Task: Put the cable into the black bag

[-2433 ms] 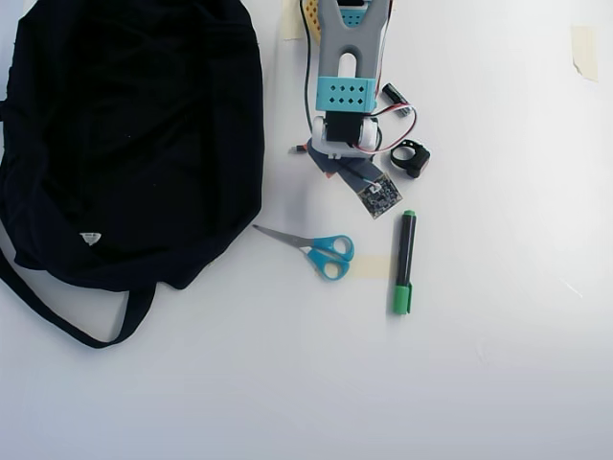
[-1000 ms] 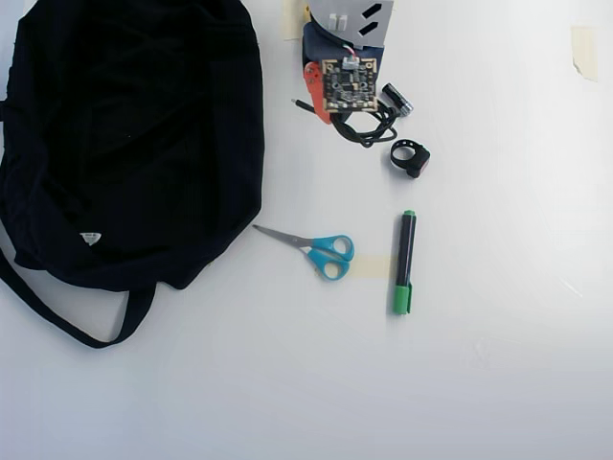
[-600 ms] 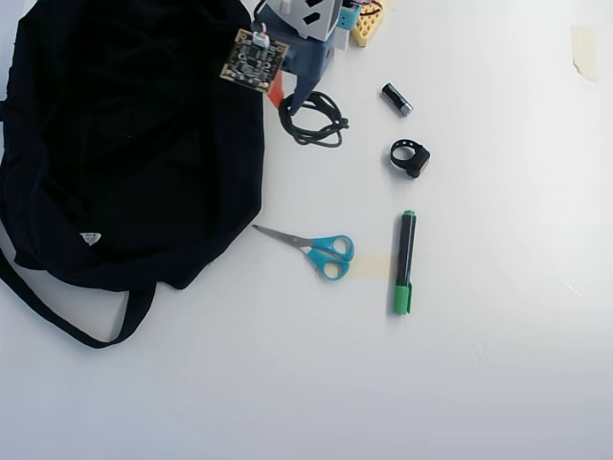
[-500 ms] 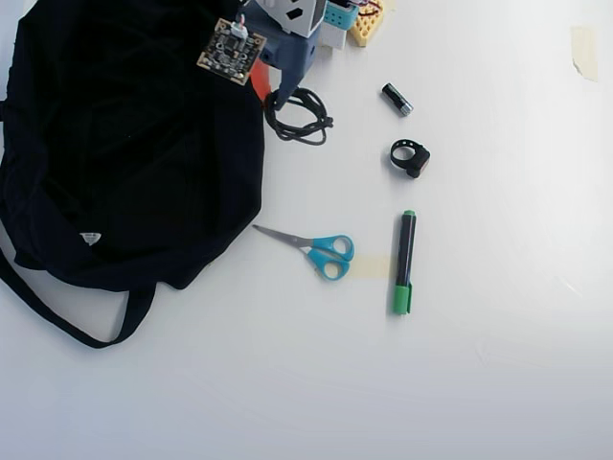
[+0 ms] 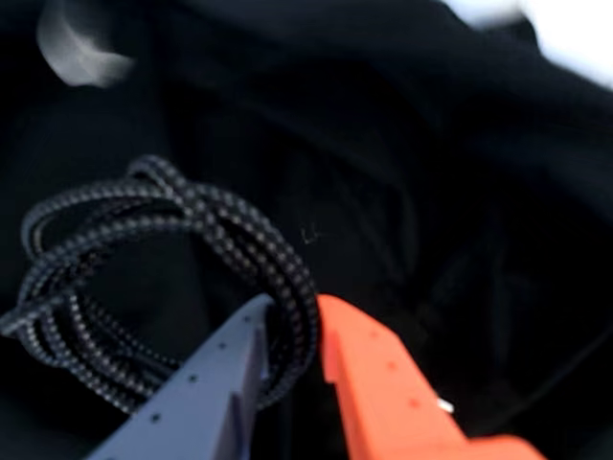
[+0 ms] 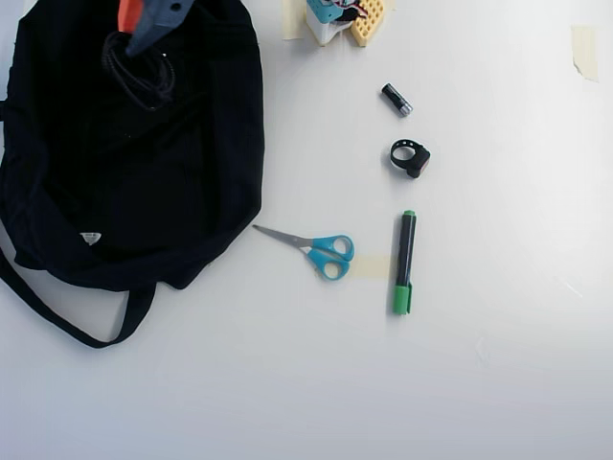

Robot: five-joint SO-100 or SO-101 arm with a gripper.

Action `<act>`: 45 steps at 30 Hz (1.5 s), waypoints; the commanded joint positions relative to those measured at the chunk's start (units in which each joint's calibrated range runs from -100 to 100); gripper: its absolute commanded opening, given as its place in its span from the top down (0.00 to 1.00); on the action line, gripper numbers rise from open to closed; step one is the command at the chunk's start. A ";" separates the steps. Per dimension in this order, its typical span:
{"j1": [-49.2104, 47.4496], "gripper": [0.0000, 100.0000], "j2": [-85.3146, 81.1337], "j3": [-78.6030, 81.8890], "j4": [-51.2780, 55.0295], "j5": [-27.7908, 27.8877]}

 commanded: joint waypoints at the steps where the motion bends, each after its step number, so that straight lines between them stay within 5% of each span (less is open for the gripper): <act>1: 1.35 0.98 12.17 -1.45 -11.34 0.23; 4: 8.76 0.98 24.86 -3.16 -19.26 -0.03; 11: 8.98 0.96 28.18 -6.12 -15.64 -0.19; 16: 8.16 0.74 26.44 -7.11 -10.48 -0.24; 22: 5.91 0.73 -1.03 -6.30 2.87 -1.86; 27: -15.25 0.74 -20.45 -6.21 10.97 -1.97; 30: -28.79 0.97 -24.68 -6.12 12.61 -2.02; 31: -34.18 0.97 -24.68 -5.76 12.69 -2.07; 45: -44.80 0.98 -35.88 11.13 26.39 -1.55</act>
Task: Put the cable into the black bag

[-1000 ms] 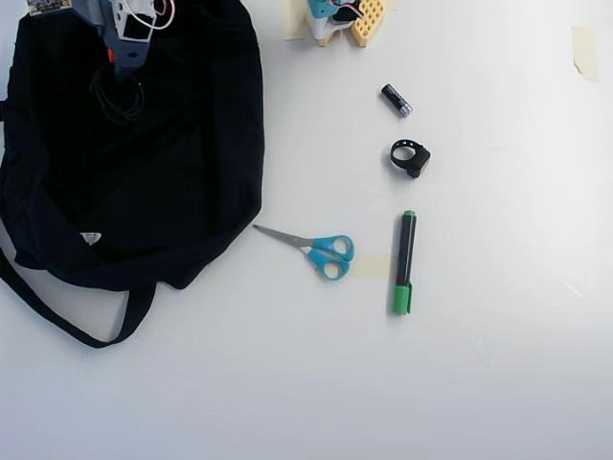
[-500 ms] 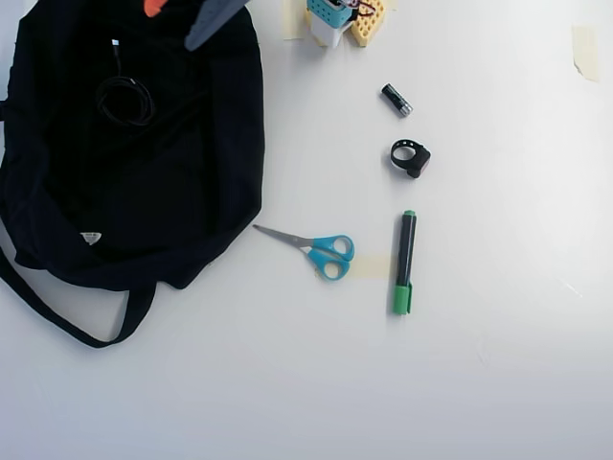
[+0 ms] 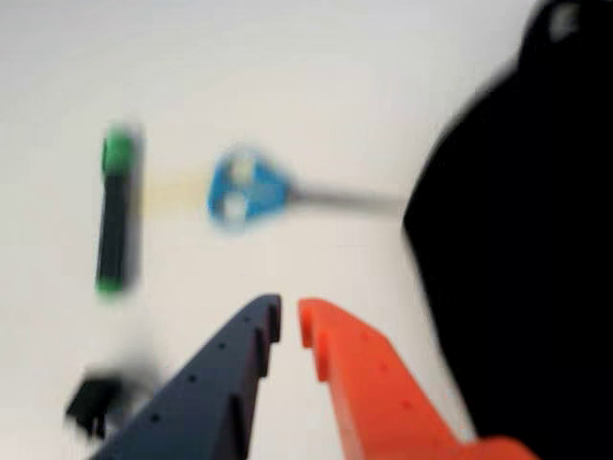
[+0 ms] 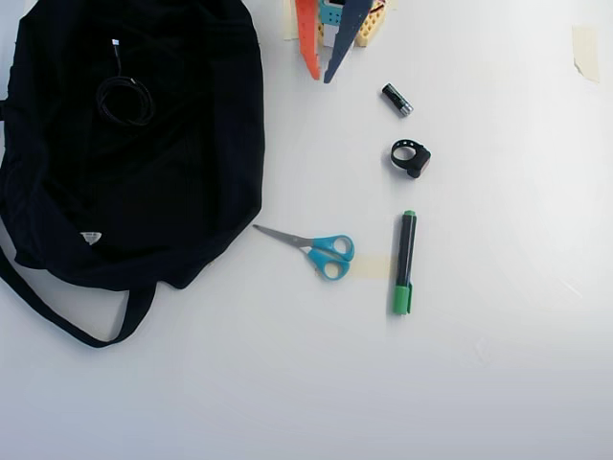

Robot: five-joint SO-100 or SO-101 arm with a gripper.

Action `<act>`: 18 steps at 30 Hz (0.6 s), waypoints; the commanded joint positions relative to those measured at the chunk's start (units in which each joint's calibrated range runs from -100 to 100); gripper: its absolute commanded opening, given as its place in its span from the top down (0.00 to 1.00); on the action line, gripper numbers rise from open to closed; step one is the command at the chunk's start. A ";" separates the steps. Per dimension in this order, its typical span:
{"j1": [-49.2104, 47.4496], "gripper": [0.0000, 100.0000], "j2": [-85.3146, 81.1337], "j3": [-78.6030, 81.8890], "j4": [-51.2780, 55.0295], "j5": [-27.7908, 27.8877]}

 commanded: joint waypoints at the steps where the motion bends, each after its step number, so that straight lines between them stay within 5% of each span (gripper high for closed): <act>1: -3.66 0.98 -6.83 8.23 1.83 0.31; 18: -12.26 0.98 -49.40 57.47 -5.32 0.47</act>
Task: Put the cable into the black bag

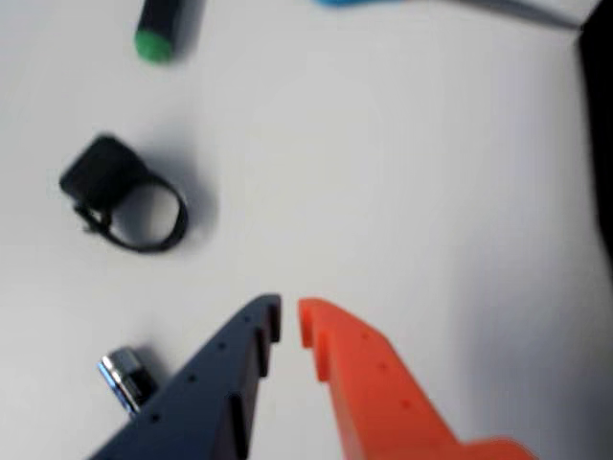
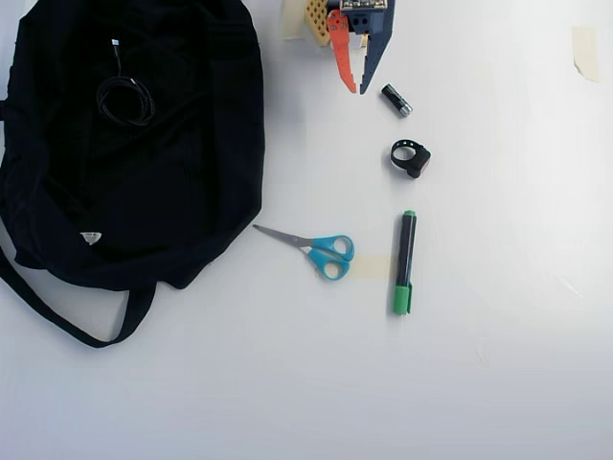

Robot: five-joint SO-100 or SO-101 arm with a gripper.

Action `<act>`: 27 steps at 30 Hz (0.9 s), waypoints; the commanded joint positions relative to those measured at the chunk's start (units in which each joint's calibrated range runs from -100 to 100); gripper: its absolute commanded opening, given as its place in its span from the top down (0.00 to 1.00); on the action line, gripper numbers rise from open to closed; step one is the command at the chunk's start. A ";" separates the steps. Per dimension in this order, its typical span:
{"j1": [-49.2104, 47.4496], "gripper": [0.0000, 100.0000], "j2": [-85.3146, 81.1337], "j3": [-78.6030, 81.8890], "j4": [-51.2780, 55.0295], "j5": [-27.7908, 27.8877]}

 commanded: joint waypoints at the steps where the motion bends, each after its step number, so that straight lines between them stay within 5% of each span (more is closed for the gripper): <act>1: -0.73 0.98 -5.98 8.12 -0.68 0.27; 11: -0.21 0.98 -5.89 24.20 -0.60 -0.31; 27: -0.21 0.98 -5.81 24.29 -0.68 0.11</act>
